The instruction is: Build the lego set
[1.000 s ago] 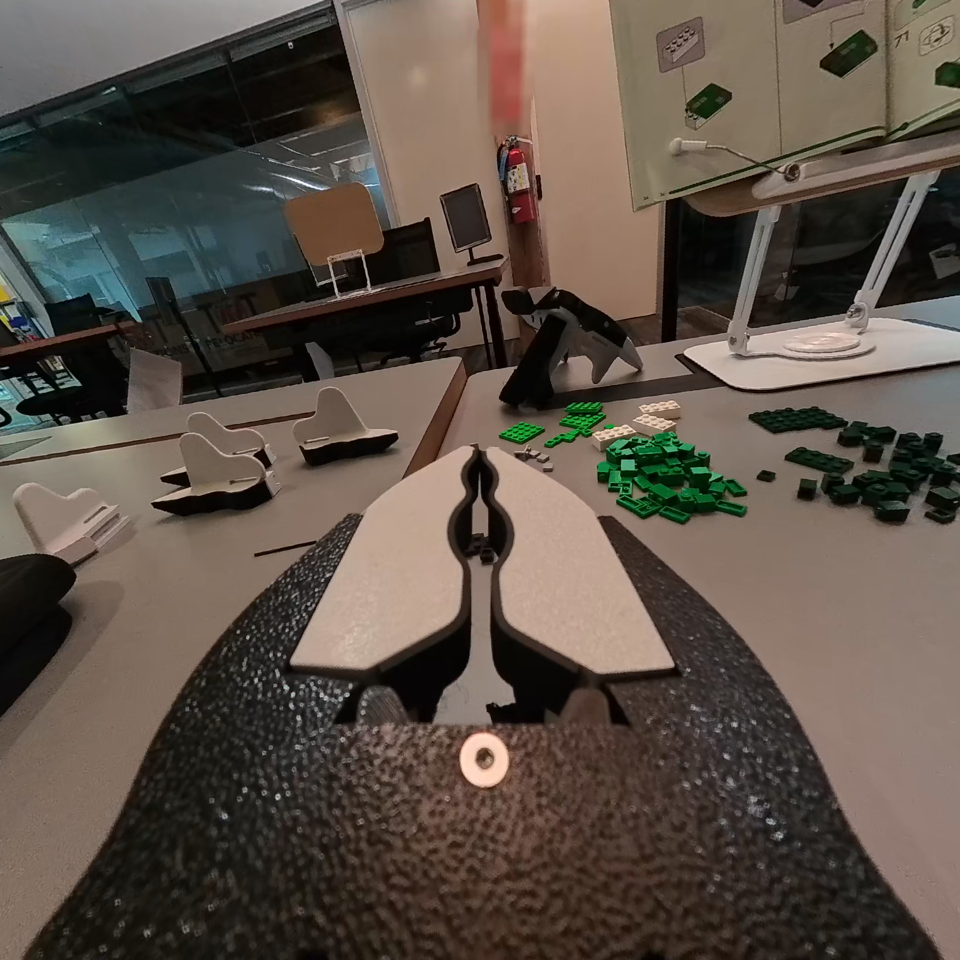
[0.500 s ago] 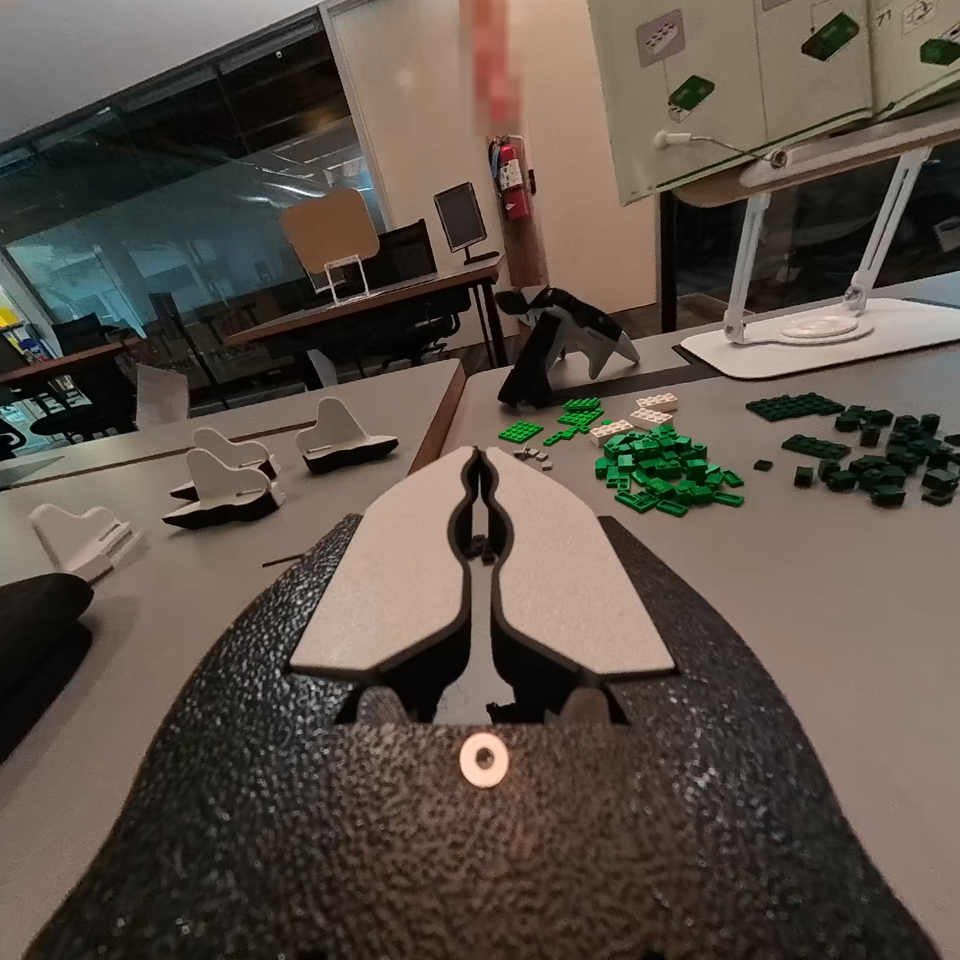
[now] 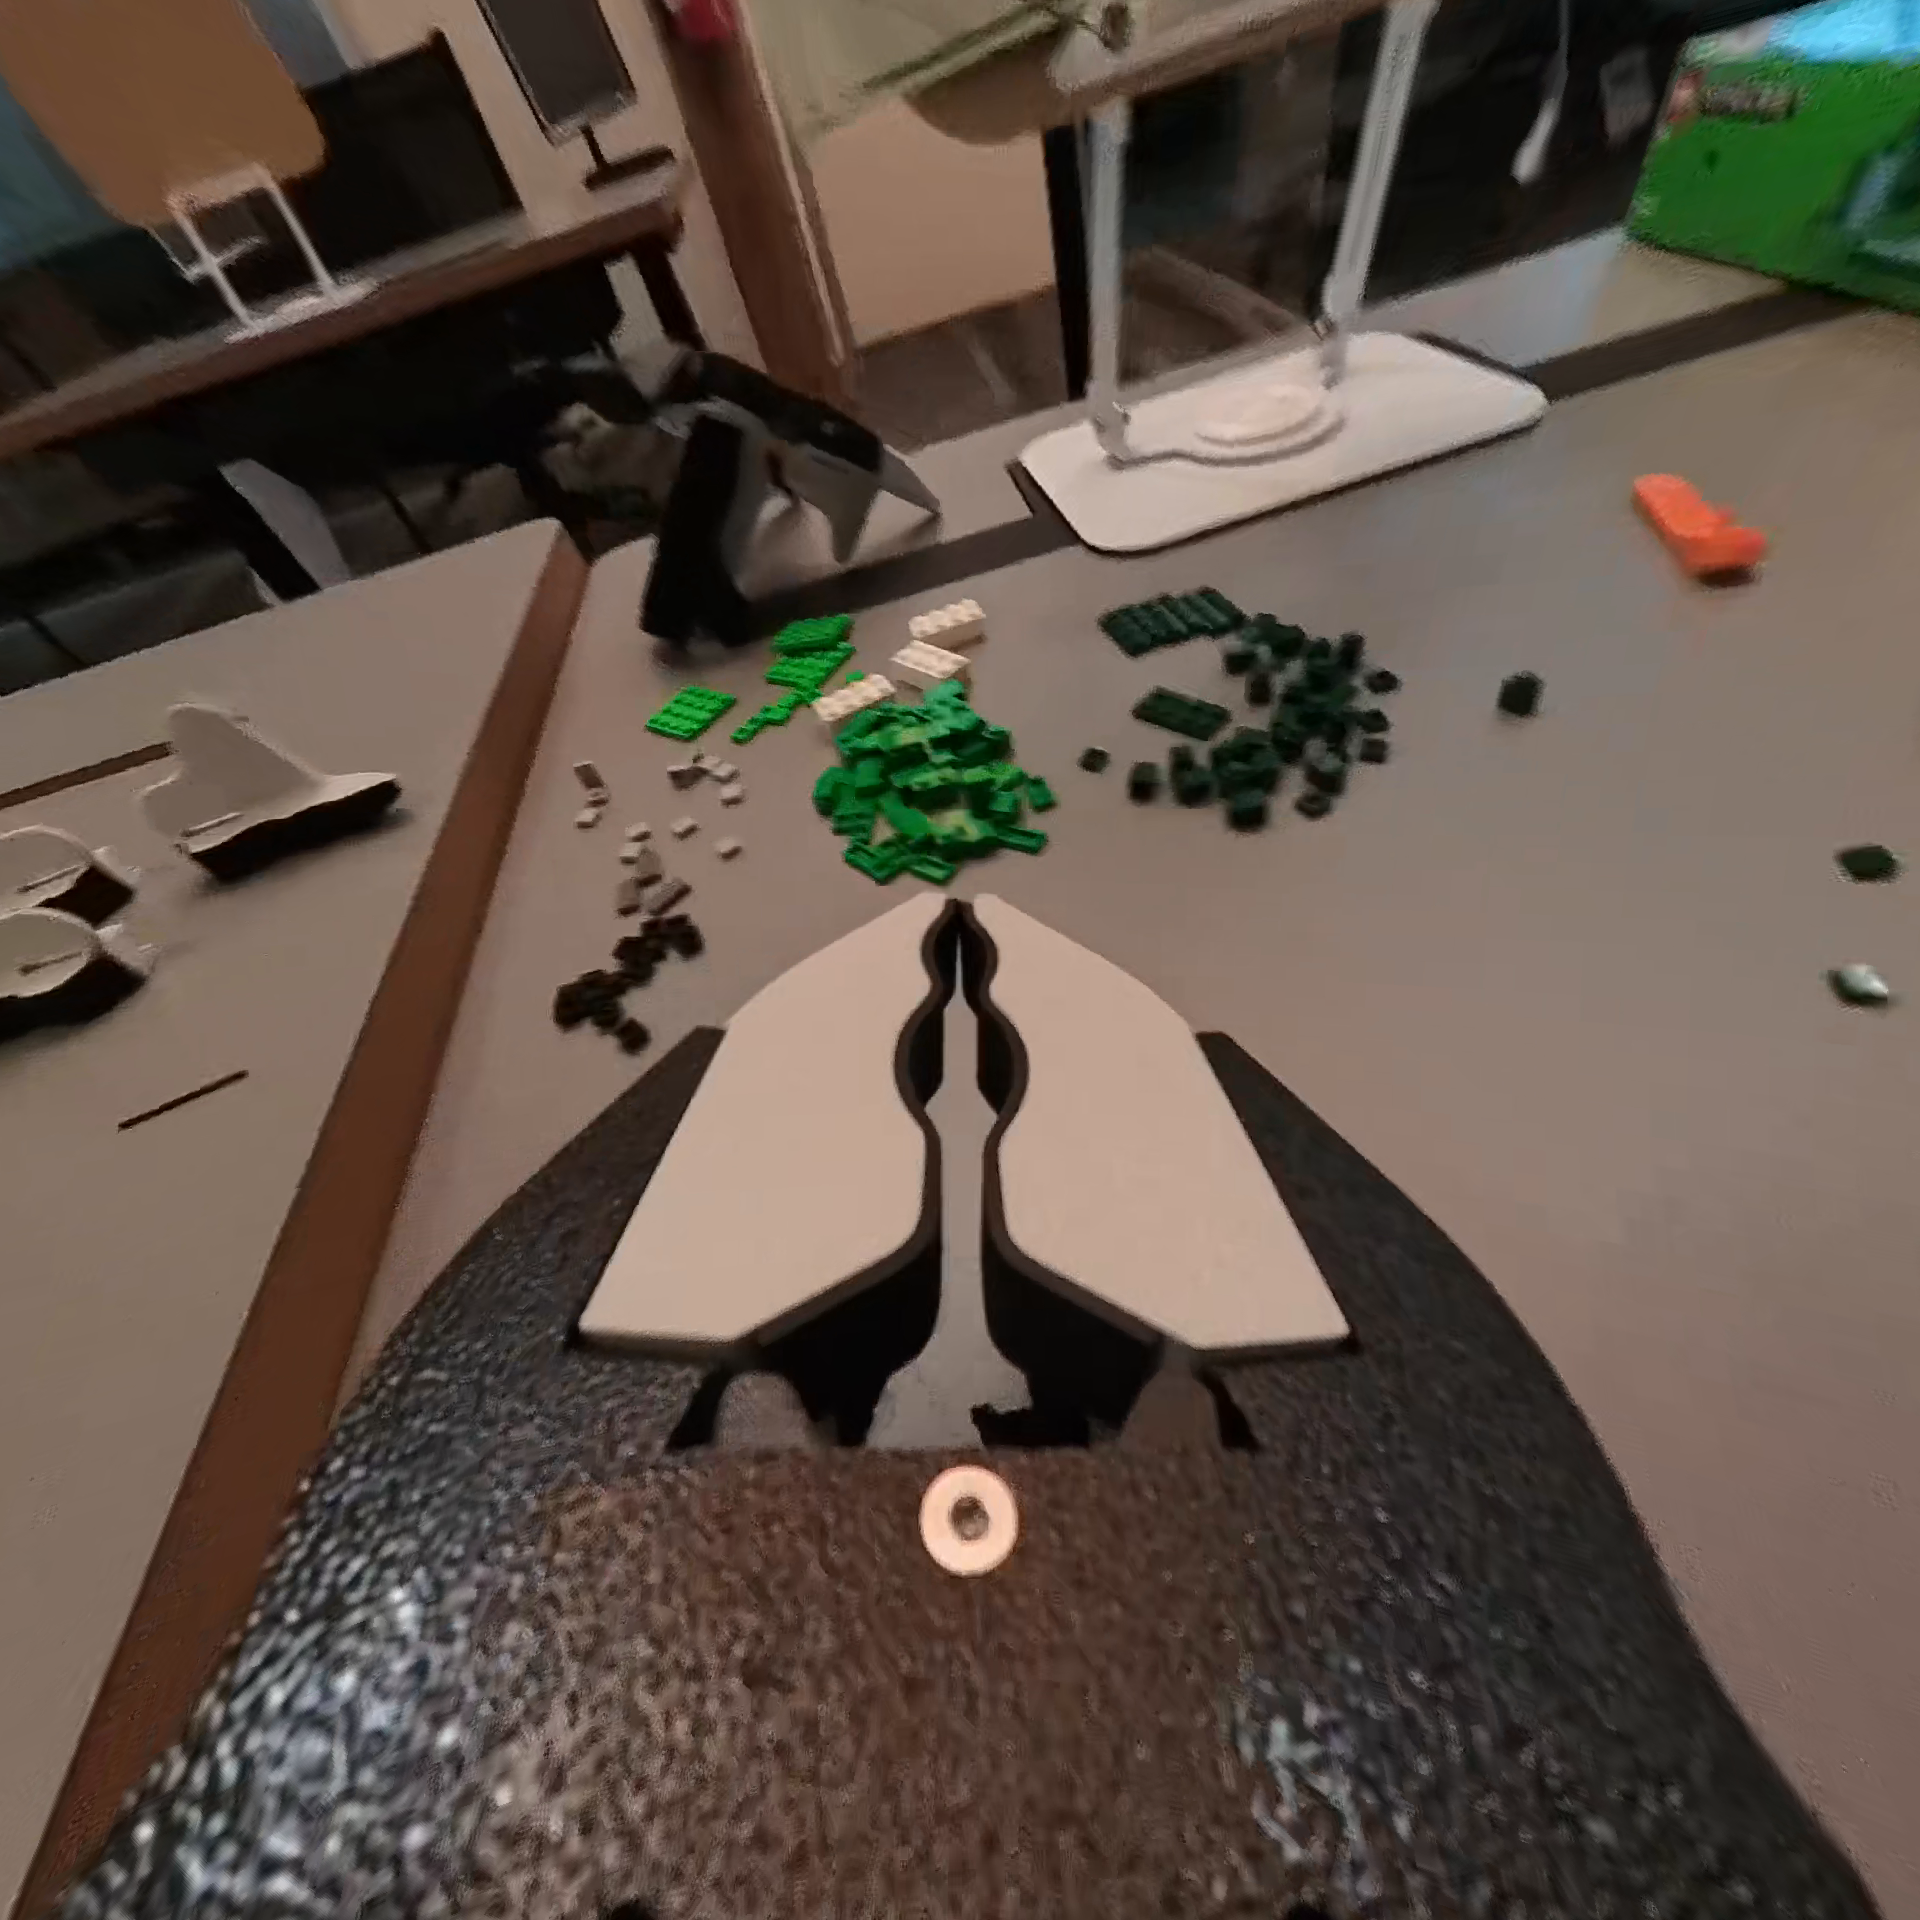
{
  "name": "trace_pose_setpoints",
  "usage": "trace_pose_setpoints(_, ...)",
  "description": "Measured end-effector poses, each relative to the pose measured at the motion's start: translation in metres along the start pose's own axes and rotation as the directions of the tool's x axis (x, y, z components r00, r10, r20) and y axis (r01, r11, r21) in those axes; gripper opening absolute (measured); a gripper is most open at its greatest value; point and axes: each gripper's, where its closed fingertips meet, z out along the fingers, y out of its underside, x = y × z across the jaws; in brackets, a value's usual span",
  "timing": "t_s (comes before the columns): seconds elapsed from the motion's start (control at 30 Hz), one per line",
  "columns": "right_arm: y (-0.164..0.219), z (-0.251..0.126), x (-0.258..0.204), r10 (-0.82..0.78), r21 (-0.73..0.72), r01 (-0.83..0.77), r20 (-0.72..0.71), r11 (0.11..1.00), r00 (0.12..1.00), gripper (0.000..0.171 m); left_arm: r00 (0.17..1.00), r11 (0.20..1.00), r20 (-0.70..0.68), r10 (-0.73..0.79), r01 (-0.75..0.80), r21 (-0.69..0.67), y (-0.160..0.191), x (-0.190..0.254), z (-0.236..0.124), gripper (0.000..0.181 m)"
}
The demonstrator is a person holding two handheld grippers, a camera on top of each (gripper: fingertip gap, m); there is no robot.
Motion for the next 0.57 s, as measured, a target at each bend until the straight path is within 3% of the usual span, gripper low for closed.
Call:
trace_pose_setpoints(0.1,-0.018,0.021,0.011,-0.015,0.061,0.013,0.035,0.998,0.999,0.013,0.997,0.996,-0.059,0.047,-0.051,-0.072,-0.006,0.032,0.003,0.000)
trace_pose_setpoints(0.27,-0.039,0.045,0.029,0.018,0.157,-0.028,0.066,0.987,0.998,0.013,0.981,0.994,-0.181,-0.069,0.052,-0.095,-0.021,0.073,0.002,0.003)
trace_pose_setpoints(0.43,-0.021,0.050,0.024,0.043,0.173,-0.057,0.086,0.983,0.995,0.010,0.978,0.990,-0.190,-0.084,0.061,-0.123,-0.021,0.082,0.000,0.000)
trace_pose_setpoints(0.57,-0.027,0.043,0.029,0.019,0.216,-0.024,0.025,0.976,1.000,0.006,0.975,0.987,-0.198,-0.103,0.075,-0.144,-0.017,0.087,0.004,0.000)
